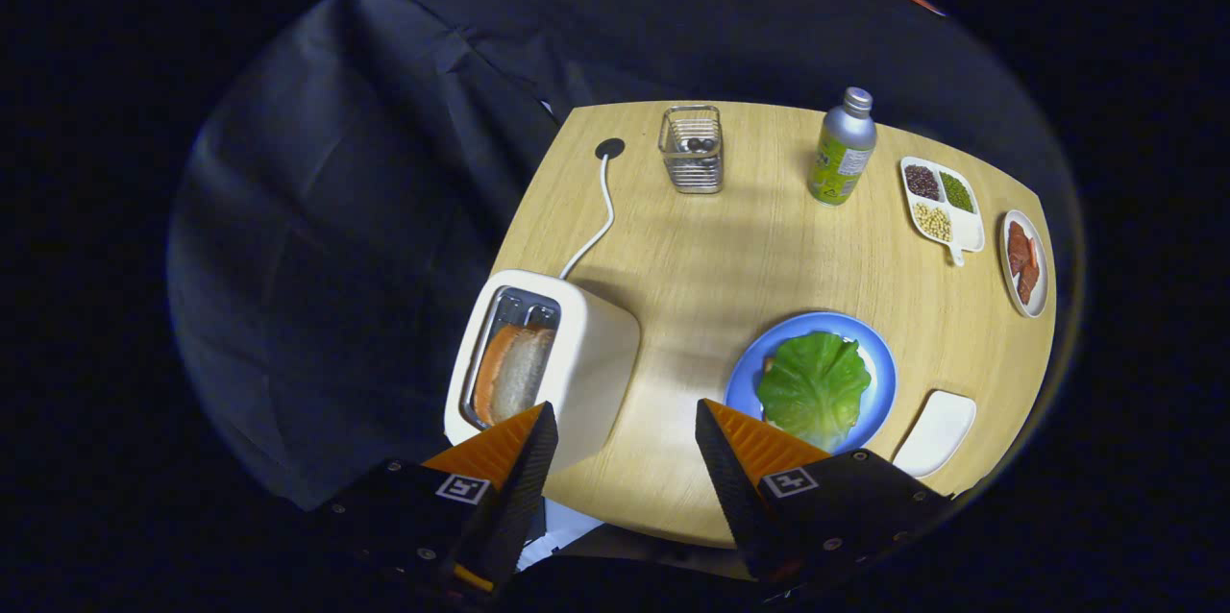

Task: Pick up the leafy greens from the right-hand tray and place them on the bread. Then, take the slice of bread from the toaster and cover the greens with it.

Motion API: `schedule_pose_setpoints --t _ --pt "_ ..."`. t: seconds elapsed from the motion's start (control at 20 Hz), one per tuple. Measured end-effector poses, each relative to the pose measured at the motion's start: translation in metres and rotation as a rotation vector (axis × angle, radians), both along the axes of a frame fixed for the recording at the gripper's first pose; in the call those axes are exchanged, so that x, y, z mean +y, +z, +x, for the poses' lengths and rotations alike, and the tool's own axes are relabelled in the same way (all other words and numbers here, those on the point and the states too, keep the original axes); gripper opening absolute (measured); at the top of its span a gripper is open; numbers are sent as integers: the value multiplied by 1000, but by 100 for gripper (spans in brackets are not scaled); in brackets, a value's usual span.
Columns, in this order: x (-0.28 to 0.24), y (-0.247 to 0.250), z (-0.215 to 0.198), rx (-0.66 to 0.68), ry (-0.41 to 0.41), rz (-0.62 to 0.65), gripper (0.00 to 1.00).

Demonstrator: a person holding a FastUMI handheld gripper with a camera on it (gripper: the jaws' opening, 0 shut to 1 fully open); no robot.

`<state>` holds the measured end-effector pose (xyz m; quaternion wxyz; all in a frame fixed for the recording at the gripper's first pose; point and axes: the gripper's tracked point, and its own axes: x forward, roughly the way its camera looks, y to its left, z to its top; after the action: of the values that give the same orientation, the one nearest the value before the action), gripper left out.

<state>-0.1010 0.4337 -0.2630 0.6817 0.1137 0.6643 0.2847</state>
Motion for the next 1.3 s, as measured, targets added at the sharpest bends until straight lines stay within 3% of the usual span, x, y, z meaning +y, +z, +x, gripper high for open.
schedule_pose_setpoints --t 0.45,0.65,1.1,1.3 --pt "68 6 -13 63 45 -18 83" --pt "90 -4 -20 85 60 -47 72" --pt "103 -29 -18 84 5 -123 29" --pt "101 -32 -18 88 -6 -111 22"
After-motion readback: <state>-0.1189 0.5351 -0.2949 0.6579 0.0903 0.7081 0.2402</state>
